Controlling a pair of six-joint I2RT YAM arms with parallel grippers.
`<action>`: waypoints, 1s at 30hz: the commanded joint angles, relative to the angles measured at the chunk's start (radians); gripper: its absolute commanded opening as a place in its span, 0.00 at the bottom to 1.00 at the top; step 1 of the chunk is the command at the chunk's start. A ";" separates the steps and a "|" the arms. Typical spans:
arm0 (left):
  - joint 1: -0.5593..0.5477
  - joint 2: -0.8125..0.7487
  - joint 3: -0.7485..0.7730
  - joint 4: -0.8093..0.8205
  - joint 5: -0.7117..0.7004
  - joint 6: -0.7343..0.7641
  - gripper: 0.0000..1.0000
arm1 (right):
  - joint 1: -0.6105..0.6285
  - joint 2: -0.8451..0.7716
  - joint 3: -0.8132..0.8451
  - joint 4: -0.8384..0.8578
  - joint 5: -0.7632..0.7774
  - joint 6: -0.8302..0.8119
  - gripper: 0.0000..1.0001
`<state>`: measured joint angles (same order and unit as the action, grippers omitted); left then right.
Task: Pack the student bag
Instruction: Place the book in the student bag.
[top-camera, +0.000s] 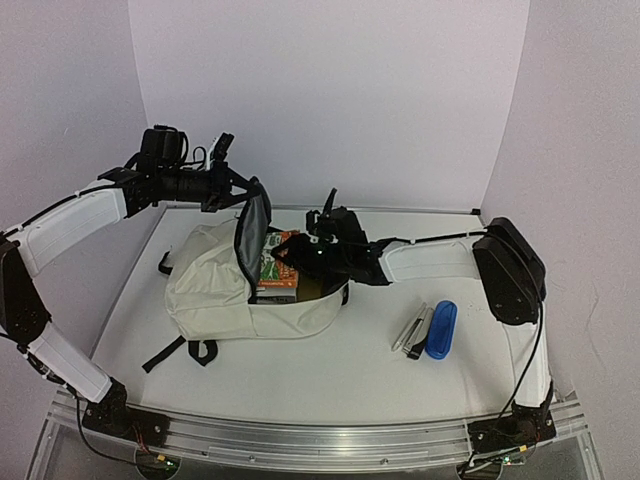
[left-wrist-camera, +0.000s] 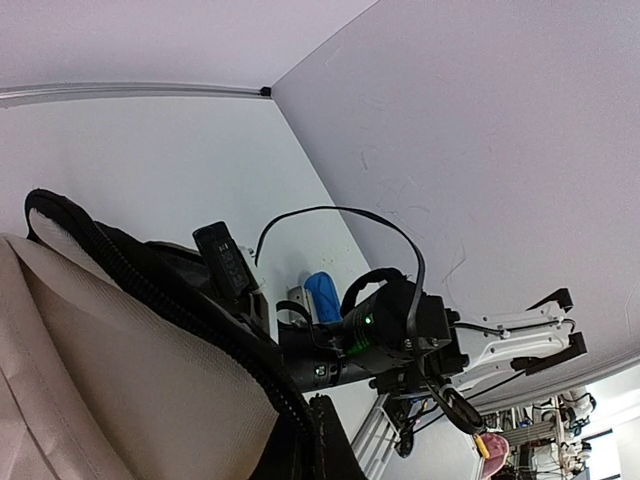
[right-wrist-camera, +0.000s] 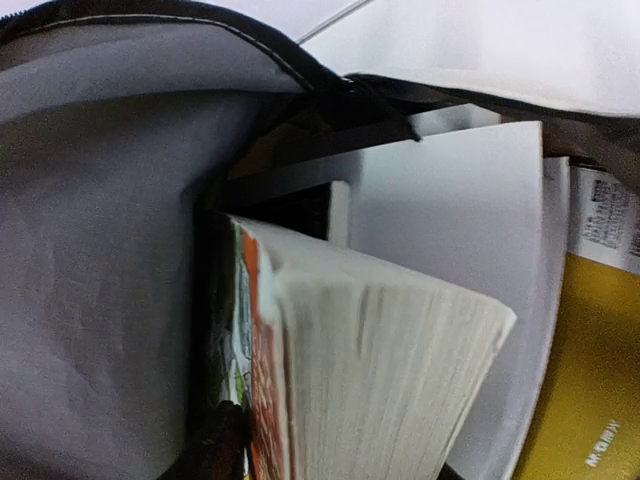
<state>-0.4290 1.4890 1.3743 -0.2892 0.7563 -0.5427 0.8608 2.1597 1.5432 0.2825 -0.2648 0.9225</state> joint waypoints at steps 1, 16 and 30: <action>0.001 -0.060 0.058 0.033 -0.028 0.042 0.00 | 0.004 -0.164 -0.016 -0.138 0.186 -0.177 0.50; 0.003 -0.068 0.059 0.022 -0.030 0.048 0.00 | 0.025 -0.149 -0.068 -0.157 0.135 -0.155 0.48; 0.002 -0.097 0.054 -0.002 -0.054 0.060 0.00 | 0.027 -0.178 -0.138 -0.221 0.268 -0.140 0.49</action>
<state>-0.4290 1.4489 1.3743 -0.3472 0.6985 -0.5074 0.8864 2.0060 1.4017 0.0650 -0.0162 0.7822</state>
